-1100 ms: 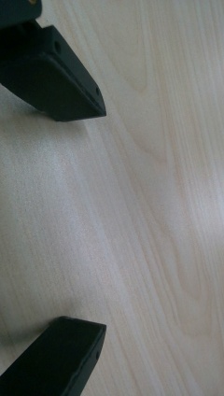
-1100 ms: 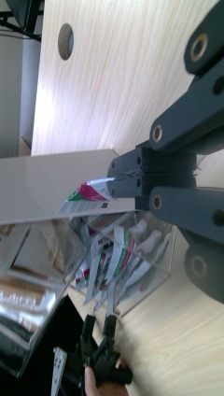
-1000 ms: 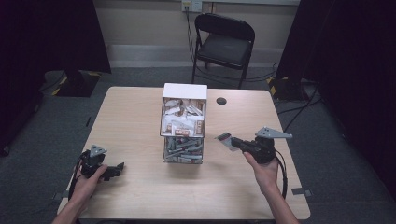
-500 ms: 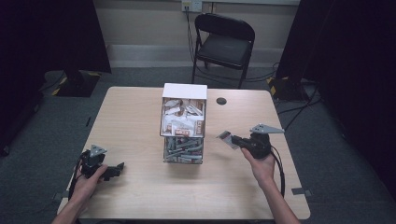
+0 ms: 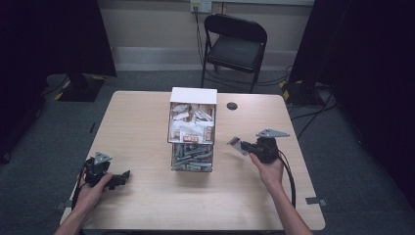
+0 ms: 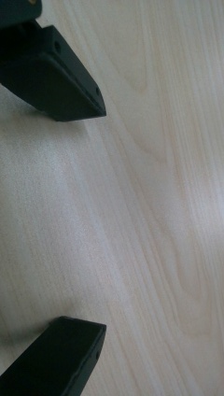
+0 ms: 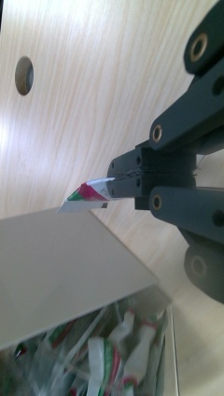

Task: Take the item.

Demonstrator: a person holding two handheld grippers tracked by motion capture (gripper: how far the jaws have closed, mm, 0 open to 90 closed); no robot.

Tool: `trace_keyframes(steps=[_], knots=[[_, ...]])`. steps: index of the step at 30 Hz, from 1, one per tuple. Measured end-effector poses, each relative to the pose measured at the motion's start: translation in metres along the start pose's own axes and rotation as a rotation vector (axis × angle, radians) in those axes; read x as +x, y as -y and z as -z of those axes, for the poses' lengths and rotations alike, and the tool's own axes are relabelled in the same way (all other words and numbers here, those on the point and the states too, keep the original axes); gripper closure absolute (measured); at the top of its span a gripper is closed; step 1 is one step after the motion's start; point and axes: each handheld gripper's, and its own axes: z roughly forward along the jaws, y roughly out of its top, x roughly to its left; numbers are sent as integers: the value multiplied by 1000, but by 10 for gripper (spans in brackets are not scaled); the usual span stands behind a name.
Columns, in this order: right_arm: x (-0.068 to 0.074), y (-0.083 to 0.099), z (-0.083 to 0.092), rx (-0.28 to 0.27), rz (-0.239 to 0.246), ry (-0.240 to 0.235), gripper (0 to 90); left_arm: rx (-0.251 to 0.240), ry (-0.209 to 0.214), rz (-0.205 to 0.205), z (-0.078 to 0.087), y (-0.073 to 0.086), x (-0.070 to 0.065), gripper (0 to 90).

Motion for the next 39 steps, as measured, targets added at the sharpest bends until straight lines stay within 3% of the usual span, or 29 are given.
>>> trace_keyframes(steps=[7,15,28,33,39], knots=[[-1,8,-6,24,18,29,895,0,0,0,0,0,0,0],[5,14,-13,53,43,15,894,0,0,0,0,0,0,0],[12,25,-19,58,8,-42,879,0,0,0,0,0,0,0],[8,30,-18,54,-31,-72,876,0,0,0,0,0,0,0],[6,31,-21,59,-36,-79,872,0,-1,0,0,0,0,0]])
